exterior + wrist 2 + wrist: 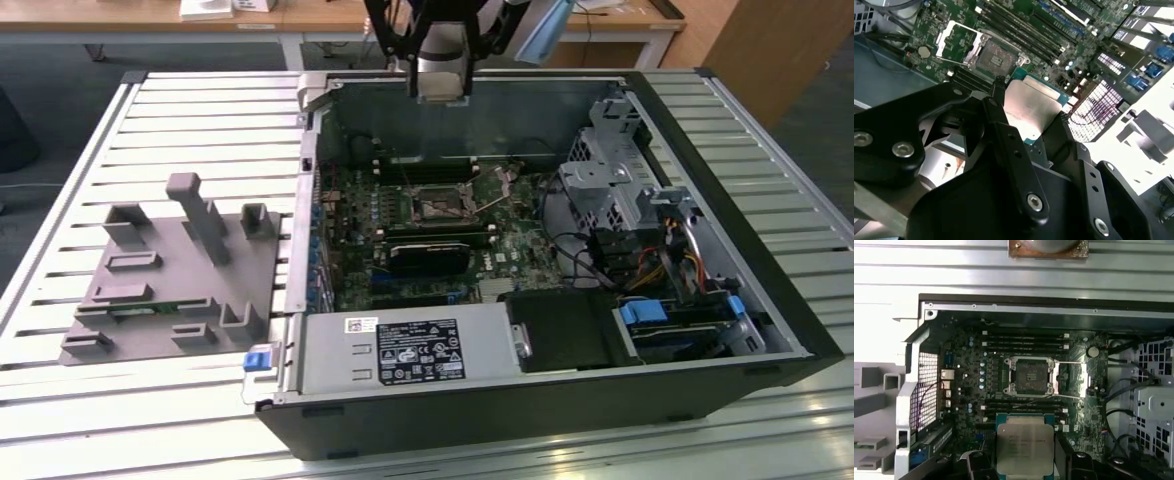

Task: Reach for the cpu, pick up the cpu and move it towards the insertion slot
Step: 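Pick up the cpu and move it towards the insertion slot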

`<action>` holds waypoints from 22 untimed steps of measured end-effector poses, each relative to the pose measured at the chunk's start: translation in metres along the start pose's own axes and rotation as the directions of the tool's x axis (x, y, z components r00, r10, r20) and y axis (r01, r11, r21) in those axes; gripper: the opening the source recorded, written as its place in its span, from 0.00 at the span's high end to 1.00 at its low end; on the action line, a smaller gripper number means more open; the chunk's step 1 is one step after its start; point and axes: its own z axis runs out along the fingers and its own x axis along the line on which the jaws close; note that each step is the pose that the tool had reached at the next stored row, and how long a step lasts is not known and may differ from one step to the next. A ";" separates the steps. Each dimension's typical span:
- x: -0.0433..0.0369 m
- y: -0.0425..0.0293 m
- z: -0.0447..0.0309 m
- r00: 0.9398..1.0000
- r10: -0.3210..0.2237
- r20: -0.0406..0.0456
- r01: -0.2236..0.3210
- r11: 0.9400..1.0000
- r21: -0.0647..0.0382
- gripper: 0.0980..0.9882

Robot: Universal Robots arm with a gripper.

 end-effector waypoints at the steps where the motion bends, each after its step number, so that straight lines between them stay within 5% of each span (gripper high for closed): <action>1: -0.0004 0.0016 0.0007 1.000 0.000 0.000 0.000 1.000 0.000 0.50; 10: -0.0058 0.0167 0.0088 1.000 -0.002 0.000 0.002 1.000 0.000 0.50; 22: -0.0228 0.0294 0.0173 1.000 -0.003 0.000 0.003 1.000 -0.001 0.50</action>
